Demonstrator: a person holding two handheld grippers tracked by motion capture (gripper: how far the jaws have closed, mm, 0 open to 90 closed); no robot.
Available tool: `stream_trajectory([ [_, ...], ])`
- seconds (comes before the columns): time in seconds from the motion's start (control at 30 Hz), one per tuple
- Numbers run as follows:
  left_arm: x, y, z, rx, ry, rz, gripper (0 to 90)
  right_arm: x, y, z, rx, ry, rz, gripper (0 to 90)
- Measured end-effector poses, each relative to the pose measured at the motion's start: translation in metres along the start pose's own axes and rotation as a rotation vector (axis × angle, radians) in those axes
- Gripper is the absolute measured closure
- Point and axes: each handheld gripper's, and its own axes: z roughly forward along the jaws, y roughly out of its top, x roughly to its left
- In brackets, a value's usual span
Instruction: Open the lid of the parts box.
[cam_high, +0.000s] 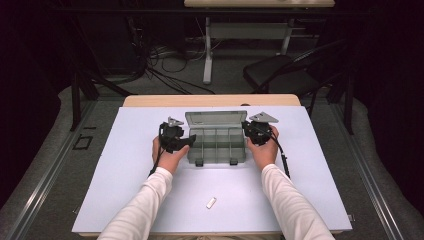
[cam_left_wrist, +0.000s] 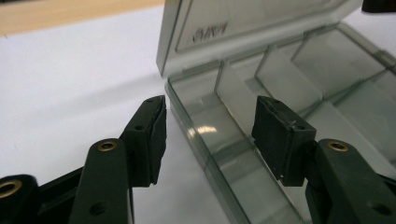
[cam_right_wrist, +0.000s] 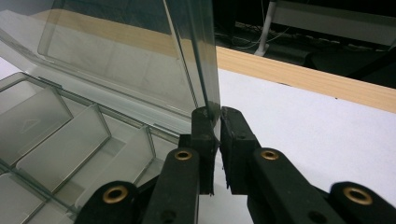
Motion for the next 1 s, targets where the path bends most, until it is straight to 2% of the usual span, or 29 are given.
stream_trajectory([
  [0.17,0.0,-0.014,0.006,0.041,-0.032,-0.004,43.9,0.0,0.0,0.0,0.001,0.001,0.0,84.5],
  [0.27,-0.003,-0.02,0.012,0.055,-0.041,0.011,44.5,0.0,0.0,0.0,0.002,0.001,0.004,84.5],
  [0.33,-0.004,-0.023,0.016,0.073,-0.019,0.033,45.1,0.0,0.0,0.0,0.001,0.0,0.002,84.5],
  [0.4,-0.004,-0.025,0.019,0.096,-0.018,0.037,45.9,0.0,0.0,0.0,0.002,-0.001,0.005,84.6],
  [0.47,-0.005,-0.026,0.022,0.099,-0.013,0.042,46.7,0.0,0.0,0.0,0.002,-0.002,0.007,84.6],
  [0.53,-0.004,-0.027,0.024,0.115,-0.014,0.062,49.7,0.0,0.0,0.0,-0.001,0.0,0.021,84.6],
  [0.63,-0.004,-0.031,0.028,0.11,-0.017,0.068,51.3,0.0,0.0,0.0,0.001,-0.002,0.022,84.6],
  [0.67,-0.004,-0.031,0.028,0.116,-0.028,0.077,52.7,0.001,0.0,0.0,0.002,-0.006,0.026,84.6],
  [0.7,-0.005,-0.034,0.031,0.104,-0.014,0.095,53.6,0.001,0.0,0.0,0.002,-0.007,0.03,84.6],
  [0.77,-0.005,-0.035,0.03,0.104,-0.023,0.1,54.7,0.002,0.0,0.0,0.002,-0.009,0.039,84.7],
  [0.8,-0.005,-0.035,0.031,0.088,-0.014,0.098,54.7,0.002,0.0,0.0,0.002,-0.009,0.039,84.7],
  [0.93,-0.003,-0.036,0.031,0.091,-0.03,0.097,54.8,0.004,0.001,0.001,0.004,-0.031,0.056,85.0],
  [1.0,-0.004,-0.036,0.031,0.088,-0.024,0.095,54.8,0.005,0.002,0.001,0.006,-0.042,0.074,85.3],
])
